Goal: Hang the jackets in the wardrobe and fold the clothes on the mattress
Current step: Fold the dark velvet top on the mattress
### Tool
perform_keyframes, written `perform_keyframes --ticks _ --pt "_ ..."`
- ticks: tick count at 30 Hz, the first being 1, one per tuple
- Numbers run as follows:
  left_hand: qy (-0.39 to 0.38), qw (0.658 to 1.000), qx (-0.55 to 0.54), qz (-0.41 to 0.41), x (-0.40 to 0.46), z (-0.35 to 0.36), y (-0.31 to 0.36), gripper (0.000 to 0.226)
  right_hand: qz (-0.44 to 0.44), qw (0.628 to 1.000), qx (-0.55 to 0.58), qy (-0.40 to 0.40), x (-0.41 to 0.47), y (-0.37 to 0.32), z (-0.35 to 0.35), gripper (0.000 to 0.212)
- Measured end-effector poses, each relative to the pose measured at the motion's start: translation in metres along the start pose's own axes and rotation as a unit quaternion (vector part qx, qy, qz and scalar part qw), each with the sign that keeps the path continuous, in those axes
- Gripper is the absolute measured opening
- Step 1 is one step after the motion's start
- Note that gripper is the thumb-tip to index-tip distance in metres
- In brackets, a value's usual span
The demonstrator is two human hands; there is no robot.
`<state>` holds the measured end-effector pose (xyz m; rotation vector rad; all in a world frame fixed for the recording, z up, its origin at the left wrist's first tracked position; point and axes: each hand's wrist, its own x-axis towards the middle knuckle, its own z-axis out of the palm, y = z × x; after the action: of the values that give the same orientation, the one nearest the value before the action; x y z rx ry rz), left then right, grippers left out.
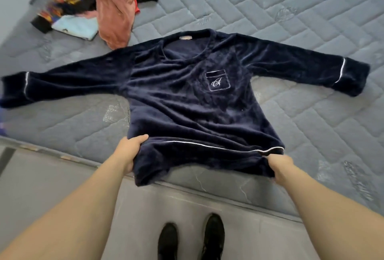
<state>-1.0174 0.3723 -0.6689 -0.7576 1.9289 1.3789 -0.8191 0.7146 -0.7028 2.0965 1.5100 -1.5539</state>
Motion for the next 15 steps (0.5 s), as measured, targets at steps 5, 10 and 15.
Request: perform_keyframes --ticks 5,10,15 --pt "0.128 0.870 0.469 -0.086 -0.008 -0.039 -0.030 0.069 -0.121 0.894 -0.414 0.120 -0.031 -0.022 -0.006 0.065" --pt "0.054 0.798 0.596 0.070 -0.015 0.016 -0.028 0.072 -0.284 0.739 -0.611 0.006 -0.045 -0.016 0.039 0.089" --pt "-0.045 0.740 0.649 0.172 -0.002 0.069 0.003 0.075 -0.327 0.681 -0.643 -0.129 -0.041 -0.021 0.087 0.073"
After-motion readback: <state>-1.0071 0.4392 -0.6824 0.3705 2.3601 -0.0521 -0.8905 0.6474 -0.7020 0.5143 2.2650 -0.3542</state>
